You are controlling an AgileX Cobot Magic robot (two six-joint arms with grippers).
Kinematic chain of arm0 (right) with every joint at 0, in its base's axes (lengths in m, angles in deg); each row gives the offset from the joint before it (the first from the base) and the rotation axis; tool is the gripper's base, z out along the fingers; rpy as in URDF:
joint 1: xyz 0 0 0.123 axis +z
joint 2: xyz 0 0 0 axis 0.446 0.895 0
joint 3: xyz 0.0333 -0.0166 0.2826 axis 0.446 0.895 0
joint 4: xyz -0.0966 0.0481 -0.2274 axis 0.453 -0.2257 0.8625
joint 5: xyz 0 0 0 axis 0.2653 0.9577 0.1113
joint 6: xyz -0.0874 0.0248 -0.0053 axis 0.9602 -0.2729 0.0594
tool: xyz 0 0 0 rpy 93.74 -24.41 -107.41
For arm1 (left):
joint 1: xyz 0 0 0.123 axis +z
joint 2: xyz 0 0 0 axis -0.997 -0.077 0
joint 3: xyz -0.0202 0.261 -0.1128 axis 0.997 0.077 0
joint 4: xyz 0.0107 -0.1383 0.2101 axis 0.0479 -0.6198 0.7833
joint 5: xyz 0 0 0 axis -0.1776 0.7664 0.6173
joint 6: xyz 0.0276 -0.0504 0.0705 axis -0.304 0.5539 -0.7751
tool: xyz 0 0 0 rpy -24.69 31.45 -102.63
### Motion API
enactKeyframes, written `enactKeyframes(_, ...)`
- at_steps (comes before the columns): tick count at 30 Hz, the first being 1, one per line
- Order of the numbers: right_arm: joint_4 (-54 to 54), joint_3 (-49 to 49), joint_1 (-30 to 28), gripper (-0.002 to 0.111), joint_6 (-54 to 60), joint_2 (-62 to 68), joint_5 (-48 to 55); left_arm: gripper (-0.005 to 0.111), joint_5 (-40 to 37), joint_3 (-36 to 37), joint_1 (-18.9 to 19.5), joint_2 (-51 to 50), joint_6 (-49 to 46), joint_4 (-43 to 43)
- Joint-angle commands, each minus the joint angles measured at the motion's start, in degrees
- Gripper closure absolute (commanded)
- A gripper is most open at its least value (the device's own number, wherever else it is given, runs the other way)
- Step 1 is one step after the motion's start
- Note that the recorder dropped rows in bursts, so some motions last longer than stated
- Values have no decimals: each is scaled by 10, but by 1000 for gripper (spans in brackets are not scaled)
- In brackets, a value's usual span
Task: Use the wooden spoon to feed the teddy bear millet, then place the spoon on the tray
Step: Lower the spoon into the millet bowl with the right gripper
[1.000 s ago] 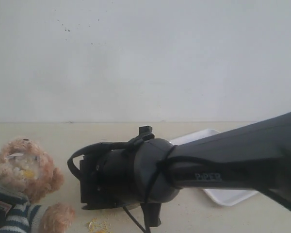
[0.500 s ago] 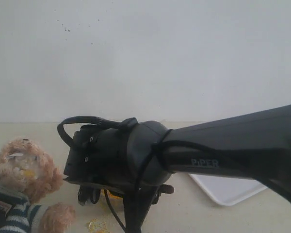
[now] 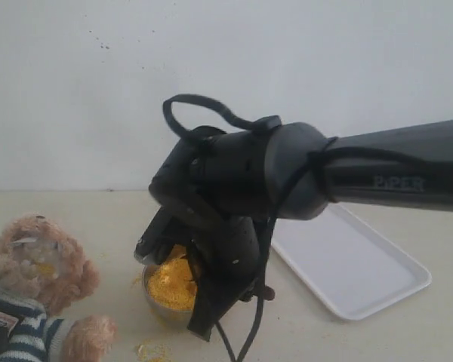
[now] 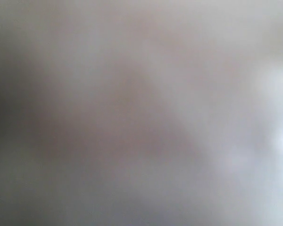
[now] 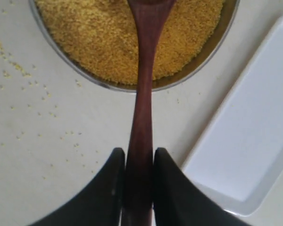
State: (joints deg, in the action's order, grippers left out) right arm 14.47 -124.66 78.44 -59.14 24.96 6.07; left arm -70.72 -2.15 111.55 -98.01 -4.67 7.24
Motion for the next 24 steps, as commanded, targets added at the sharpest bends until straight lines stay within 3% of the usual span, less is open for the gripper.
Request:
enactKeyframes(1,-43,-3,-27,108,11,-21,2,103,-8,1,1,4,-3,-11)
enactKeyframes(9,-230,-3,-85,108,99,-43,12,103,-8,1,1,4,-3,-11)
enactKeyframes(24,-281,-3,-114,108,154,-68,41,103,-8,1,1,4,-3,-11)
